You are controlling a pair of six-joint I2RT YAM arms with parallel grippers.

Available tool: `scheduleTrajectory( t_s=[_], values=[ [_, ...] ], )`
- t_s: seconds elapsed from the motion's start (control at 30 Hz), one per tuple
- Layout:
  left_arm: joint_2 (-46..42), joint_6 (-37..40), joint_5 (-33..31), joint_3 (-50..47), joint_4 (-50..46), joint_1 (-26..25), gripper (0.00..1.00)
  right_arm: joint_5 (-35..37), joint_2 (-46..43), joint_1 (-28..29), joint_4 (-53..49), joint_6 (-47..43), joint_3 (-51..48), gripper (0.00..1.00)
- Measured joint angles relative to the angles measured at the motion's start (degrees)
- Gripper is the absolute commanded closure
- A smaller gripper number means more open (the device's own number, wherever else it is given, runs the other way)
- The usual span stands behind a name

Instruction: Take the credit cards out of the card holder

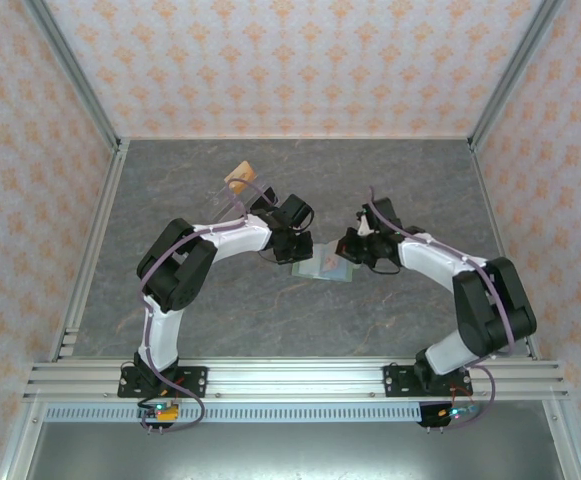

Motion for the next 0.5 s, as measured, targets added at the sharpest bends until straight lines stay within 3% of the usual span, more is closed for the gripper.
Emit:
scheduleTrajectory(
  t_s=[0.27,0.5],
  values=[
    [-8.48,0.66,-1.49,0.04,-1.68,1.09,0.50,-4.85,-7.56,-3.19,6.97,3.08,-2.62,1.00],
    [-21.51,-2.10,3.37,-5.33,8.87,5.90,0.33,-11.41,-9.94,-3.37,18.75,9.53,-2.73,1.00]
  ],
)
